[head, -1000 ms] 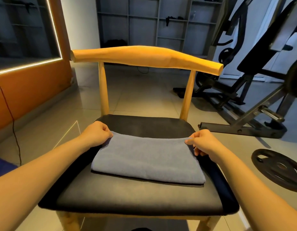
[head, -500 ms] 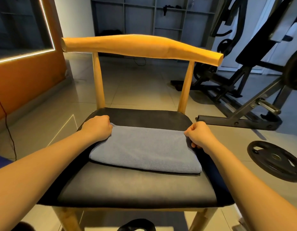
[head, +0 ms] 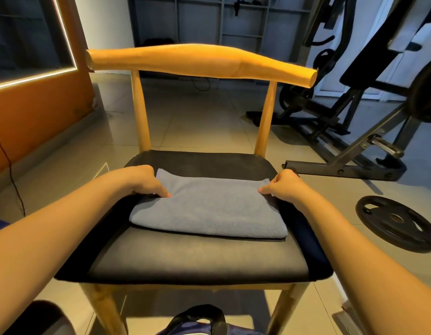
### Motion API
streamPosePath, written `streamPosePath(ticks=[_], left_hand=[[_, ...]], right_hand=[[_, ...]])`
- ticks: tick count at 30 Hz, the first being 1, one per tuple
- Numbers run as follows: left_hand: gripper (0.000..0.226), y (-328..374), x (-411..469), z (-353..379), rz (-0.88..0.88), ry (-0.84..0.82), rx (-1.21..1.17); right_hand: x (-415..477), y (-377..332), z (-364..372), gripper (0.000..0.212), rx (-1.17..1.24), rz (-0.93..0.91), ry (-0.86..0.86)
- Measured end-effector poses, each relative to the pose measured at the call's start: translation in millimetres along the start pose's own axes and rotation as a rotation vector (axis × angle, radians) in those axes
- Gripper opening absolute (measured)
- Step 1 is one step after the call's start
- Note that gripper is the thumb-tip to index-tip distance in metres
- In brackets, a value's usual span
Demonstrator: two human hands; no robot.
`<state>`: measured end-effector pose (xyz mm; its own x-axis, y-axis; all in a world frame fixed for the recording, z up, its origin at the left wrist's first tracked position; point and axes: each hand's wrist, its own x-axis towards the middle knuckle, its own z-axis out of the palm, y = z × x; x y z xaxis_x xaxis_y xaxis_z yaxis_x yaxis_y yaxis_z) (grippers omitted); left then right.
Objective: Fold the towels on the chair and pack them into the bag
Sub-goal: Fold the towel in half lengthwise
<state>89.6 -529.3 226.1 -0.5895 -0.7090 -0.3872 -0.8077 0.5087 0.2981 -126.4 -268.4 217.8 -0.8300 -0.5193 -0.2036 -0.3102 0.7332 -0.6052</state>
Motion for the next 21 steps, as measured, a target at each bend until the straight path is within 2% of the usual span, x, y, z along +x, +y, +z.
streamPosePath(ticks=[4,8,11,14,17,21], left_hand=[[0.031,-0.9,-2.2,7.5,0.063,0.116,-0.111],[0.025,-8.0,3.7,-5.9,0.144,0.255,-0.255],[0.021,-9.6,12.8,-19.5,0.219,0.386,-0.367],[0.024,-6.3,19.4,-28.9,0.324,0.443,-0.425],[0.028,-8.0,30.1,-30.5,0.403,0.515,-0.326],[0.044,6.1,26.6,-8.1,0.350,0.668,0.190]], right_hand=[[-5.6,-7.0,-3.4,0.026,0.061,-0.015,-0.043],[-7.4,-8.9,-6.7,0.014,0.279,0.021,-0.099],[-12.1,-5.8,-7.6,0.016,0.419,0.082,-0.196],[-15.3,-3.4,-10.2,0.022,0.514,0.092,-0.271],[-19.9,0.1,-10.7,0.025,0.498,0.106,-0.296],[-27.6,3.1,-2.4,0.016,0.364,0.077,-0.212]])
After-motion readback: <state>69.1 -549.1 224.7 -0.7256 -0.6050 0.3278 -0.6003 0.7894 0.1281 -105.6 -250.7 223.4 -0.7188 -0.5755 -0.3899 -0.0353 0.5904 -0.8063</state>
